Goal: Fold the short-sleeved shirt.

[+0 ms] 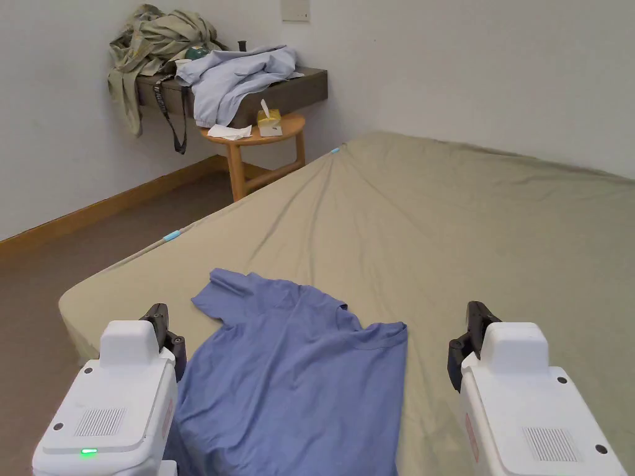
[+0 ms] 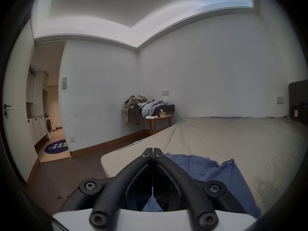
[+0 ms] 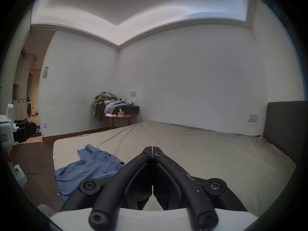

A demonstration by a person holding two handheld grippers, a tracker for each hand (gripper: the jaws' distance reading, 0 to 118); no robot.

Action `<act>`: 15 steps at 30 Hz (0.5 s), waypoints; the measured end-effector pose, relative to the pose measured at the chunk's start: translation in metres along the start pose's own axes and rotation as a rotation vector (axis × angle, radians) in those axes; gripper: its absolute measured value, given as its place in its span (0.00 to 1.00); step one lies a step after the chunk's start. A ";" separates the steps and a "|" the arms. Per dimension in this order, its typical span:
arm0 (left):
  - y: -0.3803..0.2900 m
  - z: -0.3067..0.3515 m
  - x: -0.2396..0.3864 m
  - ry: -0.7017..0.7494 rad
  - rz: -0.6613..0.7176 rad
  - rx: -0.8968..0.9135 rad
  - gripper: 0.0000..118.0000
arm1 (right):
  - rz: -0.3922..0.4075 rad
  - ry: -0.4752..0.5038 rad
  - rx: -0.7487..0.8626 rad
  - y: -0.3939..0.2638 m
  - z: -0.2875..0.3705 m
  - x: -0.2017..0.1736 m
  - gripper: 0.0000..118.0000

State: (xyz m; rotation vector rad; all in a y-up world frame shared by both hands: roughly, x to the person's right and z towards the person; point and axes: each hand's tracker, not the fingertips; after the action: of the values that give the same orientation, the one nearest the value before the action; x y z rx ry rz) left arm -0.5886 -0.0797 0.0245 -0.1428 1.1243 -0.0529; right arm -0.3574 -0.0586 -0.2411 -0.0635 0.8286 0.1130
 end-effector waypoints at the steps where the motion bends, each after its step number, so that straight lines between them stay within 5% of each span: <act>1: -0.001 -0.001 -0.004 0.005 0.001 -0.014 0.00 | 0.002 0.007 -0.003 0.000 -0.002 -0.004 0.01; 12: -0.017 -0.087 0.018 -0.155 0.156 -0.445 0.01 | 0.029 -0.002 -0.035 -0.007 -0.013 0.003 0.01; 14: -0.026 -0.108 0.031 -0.179 0.184 -0.509 0.24 | 0.041 -0.018 -0.043 -0.009 -0.015 0.011 0.01; 15: -0.031 -0.120 0.039 -0.205 0.189 -0.561 0.49 | 0.047 -0.029 -0.049 -0.011 -0.017 0.015 0.01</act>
State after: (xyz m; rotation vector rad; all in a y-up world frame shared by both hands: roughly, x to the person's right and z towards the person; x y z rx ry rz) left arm -0.6791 -0.1252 -0.0568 -0.5291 0.9191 0.4405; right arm -0.3584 -0.0696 -0.2633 -0.0885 0.7990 0.1786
